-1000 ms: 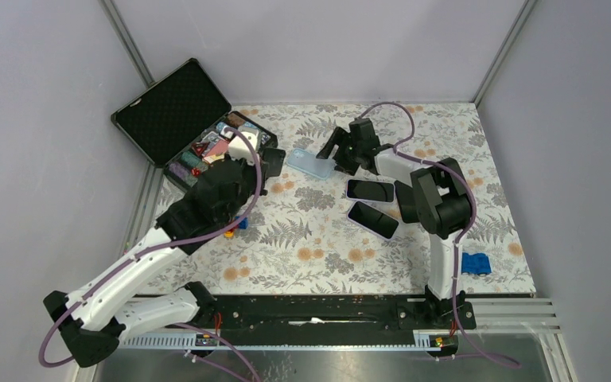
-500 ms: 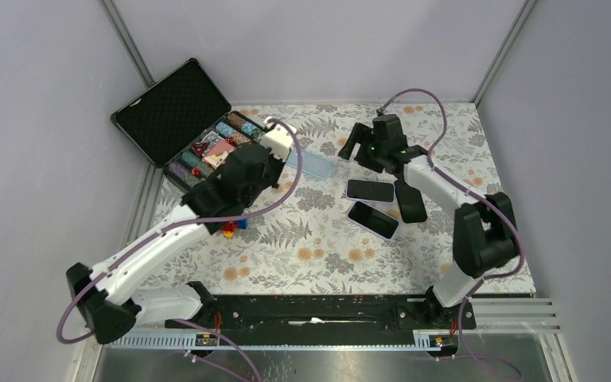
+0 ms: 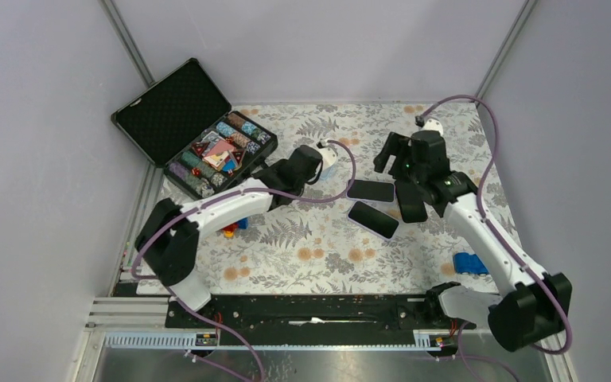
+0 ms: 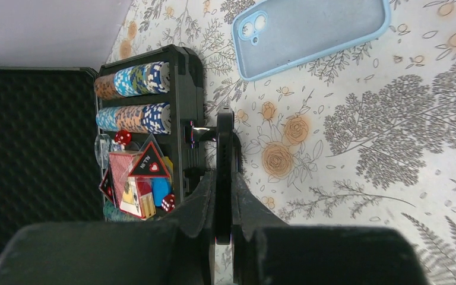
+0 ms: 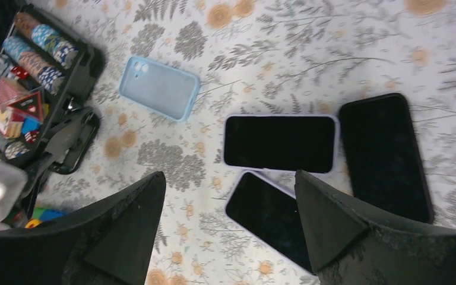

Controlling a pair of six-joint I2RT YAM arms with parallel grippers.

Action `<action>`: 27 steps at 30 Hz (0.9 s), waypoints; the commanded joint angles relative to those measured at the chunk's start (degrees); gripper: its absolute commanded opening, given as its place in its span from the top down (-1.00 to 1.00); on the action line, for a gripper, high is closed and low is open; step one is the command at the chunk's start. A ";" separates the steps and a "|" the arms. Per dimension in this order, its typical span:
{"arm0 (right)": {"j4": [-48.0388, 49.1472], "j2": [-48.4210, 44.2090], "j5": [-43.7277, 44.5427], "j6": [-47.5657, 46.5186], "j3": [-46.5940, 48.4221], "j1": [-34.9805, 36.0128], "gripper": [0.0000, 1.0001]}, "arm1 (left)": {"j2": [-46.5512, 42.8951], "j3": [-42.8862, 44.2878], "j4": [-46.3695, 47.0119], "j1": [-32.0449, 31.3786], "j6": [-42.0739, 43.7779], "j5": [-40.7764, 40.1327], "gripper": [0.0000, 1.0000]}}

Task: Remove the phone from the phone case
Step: Place the phone at the center of the board.

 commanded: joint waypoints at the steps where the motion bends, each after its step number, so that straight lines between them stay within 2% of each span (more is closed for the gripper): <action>1: -4.86 -4.56 7.28 -3.68 -1.59 -1.11 -0.73 | 2.47 3.07 11.13 0.27 5.16 -6.31 1.00; 8: -9.20 -11.02 15.69 -9.95 -1.26 -2.56 -0.78 | 7.09 0.92 18.23 0.29 8.24 -5.58 1.00; 19: -8.94 -11.98 12.68 -8.94 -0.79 -2.98 -0.79 | 9.22 -1.23 13.22 0.20 -0.73 -2.84 1.00; 22: -8.70 -11.59 11.98 -8.60 -0.39 -3.06 -0.79 | 9.67 -2.17 12.43 0.12 -3.58 0.37 1.00; 27: -8.68 -12.47 12.05 -7.86 -0.95 -3.07 -0.79 | 11.92 -2.10 10.66 -0.23 -4.09 1.71 0.96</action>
